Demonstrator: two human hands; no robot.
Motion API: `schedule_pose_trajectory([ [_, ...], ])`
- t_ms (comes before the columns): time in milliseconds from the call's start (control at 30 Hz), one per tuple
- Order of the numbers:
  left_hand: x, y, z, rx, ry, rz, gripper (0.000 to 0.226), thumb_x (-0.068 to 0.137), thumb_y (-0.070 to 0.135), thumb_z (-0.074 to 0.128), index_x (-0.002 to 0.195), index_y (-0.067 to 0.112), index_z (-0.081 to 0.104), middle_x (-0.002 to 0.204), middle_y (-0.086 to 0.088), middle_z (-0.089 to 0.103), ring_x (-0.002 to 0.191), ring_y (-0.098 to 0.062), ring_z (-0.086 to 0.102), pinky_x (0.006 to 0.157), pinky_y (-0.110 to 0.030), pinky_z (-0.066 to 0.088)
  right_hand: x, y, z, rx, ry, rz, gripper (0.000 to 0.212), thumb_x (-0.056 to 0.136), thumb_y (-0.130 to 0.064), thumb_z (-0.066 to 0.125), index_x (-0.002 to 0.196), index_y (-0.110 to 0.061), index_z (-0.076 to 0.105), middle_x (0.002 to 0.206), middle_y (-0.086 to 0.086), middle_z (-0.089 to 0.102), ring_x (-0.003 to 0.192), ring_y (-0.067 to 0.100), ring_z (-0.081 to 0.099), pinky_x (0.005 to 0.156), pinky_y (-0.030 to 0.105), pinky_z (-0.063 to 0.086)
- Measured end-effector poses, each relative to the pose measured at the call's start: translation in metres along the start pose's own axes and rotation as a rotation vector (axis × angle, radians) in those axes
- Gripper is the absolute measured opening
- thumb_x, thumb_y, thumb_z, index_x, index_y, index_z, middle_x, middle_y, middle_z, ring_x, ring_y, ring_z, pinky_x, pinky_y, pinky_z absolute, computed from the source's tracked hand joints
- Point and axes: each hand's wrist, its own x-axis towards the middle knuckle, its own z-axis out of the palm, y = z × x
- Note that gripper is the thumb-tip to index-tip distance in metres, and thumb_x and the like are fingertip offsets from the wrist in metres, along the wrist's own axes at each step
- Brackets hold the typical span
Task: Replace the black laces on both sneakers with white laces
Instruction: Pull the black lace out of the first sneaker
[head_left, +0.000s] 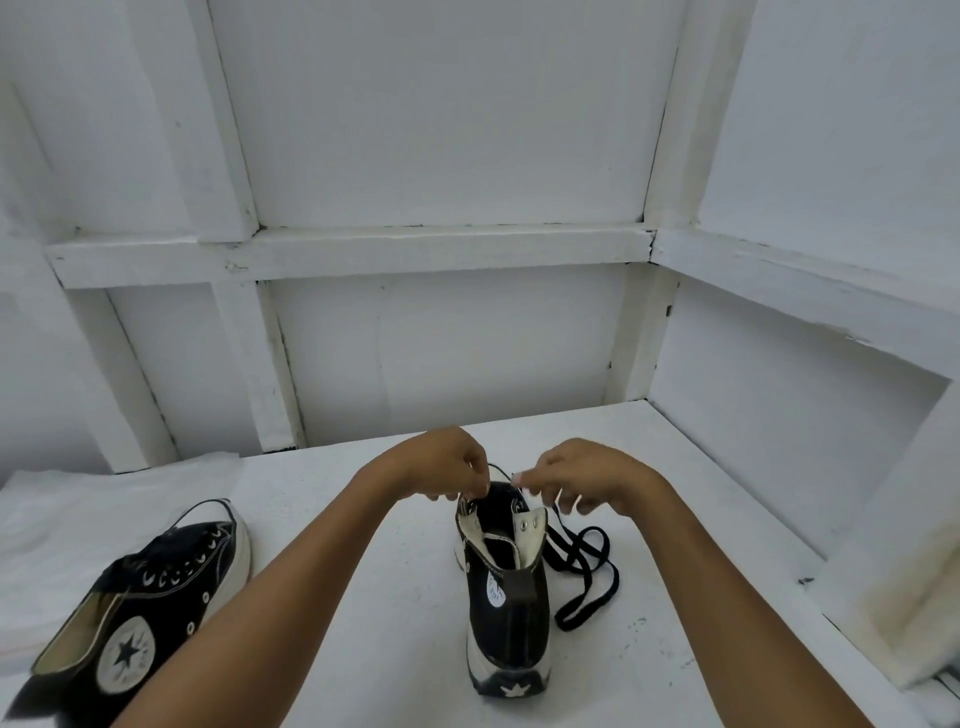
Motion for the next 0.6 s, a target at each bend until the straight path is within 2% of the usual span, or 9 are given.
schedule_pose_trajectory([
  [100,0.003,0.008,0.004,0.025,0.001,0.087,0.004,0.086,0.022,0.071,0.082,0.022,0.072,0.071,0.012,0.063,0.064,-0.006,0.054,0.057,-0.019,0.042,-0.003,-0.006,0.004,-0.114,-0.132,0.046,0.027,0.081,-0.036,0.075,0.073,-0.012,0.065,0.063,-0.002,0.062,0.056,0.012,0.050,0.050,0.020,0.034],
  [167,0.005,0.013,0.008,0.099,-0.044,0.112,0.005,0.084,0.026,0.074,0.086,0.022,0.075,0.076,0.011,0.066,0.067,-0.005,0.055,0.061,-0.020,0.042,-0.003,-0.006,0.004,-0.097,-0.150,0.065,0.019,0.080,-0.022,0.071,0.067,-0.012,0.062,0.062,-0.001,0.060,0.056,0.013,0.048,0.048,0.020,0.031],
  [267,0.009,0.019,0.015,0.221,-0.115,0.122,0.012,0.082,0.030,0.076,0.092,0.022,0.077,0.077,0.010,0.066,0.064,-0.003,0.053,0.059,-0.019,0.040,-0.002,-0.005,0.003,-0.091,-0.151,0.100,0.023,0.076,-0.010,0.063,0.056,-0.015,0.053,0.058,-0.001,0.051,0.056,0.014,0.047,0.046,0.020,0.027],
  [367,0.015,0.021,0.021,0.257,-0.116,0.143,0.010,0.082,0.030,0.076,0.085,0.020,0.074,0.073,0.009,0.064,0.065,-0.007,0.053,0.058,-0.020,0.039,0.001,-0.002,0.005,-0.120,-0.156,0.128,0.023,0.076,-0.011,0.063,0.055,-0.015,0.054,0.057,-0.003,0.053,0.057,0.013,0.051,0.048,0.020,0.029],
  [467,0.018,0.020,0.023,0.260,-0.069,0.146,0.010,0.083,0.028,0.073,0.077,0.023,0.067,0.066,0.013,0.058,0.061,-0.005,0.050,0.057,-0.021,0.038,0.006,-0.002,0.009,-0.129,-0.159,0.134,0.015,0.076,-0.015,0.064,0.062,-0.015,0.060,0.059,-0.003,0.058,0.059,0.014,0.053,0.047,0.020,0.029],
  [600,0.017,0.012,0.015,0.255,0.044,0.110,0.012,0.080,0.023,0.070,0.072,0.018,0.062,0.070,0.004,0.059,0.064,-0.013,0.051,0.058,-0.025,0.040,0.013,-0.002,0.012,-0.113,-0.137,0.122,0.016,0.074,-0.015,0.066,0.060,-0.015,0.060,0.059,-0.002,0.054,0.053,0.013,0.048,0.046,0.020,0.026],
])
